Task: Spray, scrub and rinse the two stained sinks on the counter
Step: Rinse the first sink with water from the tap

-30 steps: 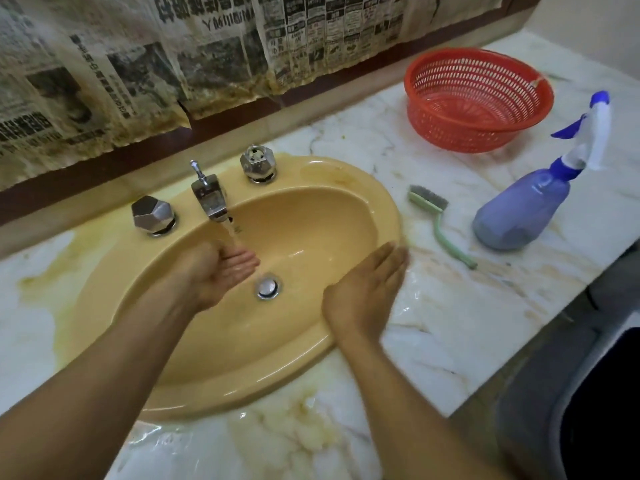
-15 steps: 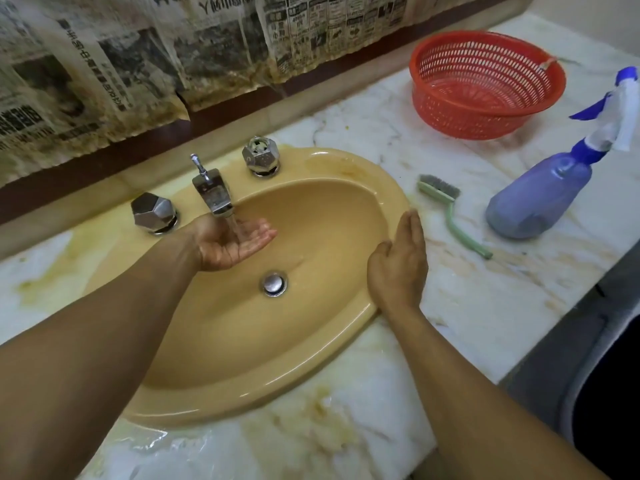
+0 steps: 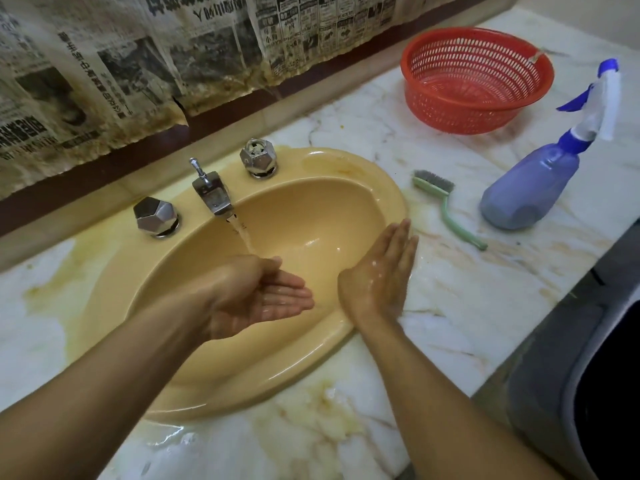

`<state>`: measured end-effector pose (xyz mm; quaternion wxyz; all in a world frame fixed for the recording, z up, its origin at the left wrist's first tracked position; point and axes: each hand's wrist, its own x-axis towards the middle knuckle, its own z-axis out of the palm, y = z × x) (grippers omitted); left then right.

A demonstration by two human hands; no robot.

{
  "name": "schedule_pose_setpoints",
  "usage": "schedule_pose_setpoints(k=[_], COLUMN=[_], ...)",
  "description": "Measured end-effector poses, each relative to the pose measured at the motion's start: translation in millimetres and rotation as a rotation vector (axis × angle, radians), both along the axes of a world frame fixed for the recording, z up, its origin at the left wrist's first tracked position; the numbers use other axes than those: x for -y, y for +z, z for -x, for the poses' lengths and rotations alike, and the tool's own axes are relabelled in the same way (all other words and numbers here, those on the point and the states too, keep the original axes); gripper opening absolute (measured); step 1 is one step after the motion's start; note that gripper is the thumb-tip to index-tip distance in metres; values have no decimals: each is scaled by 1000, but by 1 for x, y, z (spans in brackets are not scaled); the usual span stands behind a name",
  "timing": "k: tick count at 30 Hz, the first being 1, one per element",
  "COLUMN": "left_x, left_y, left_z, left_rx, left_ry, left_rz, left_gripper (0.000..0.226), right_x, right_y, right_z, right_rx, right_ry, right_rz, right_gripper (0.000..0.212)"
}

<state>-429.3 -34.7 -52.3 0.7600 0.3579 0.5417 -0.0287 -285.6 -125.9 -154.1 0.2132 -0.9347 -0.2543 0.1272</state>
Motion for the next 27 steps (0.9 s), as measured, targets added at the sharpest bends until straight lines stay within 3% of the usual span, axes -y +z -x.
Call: schedule_pose_setpoints(k=[5, 9, 13, 17, 22, 27], left_x=[-36, -83, -98, -102, -74, -7], left_y=[-10, -41, -60, -61, -43, -16], left_z=[22, 11, -7, -9, -12, -38], left_rx=[-13, 19, 123, 240, 255, 192], left_ry=[242, 477, 607, 571, 533, 293], left_rz=[-92, -89, 74, 152, 184, 161], left_gripper=[46, 31, 31, 39, 33, 47], right_x=[3, 24, 4, -11, 10, 15], right_y=[1, -3, 1, 9, -11, -12], right_z=[20, 89, 22, -61, 13, 44], right_rx=[5, 71, -26, -114, -4, -10], right_ry=[-132, -34, -40, 89, -3, -75], right_rz=[-73, -93, -72, -52, -157, -174], right_gripper=[90, 84, 92, 91, 85, 82])
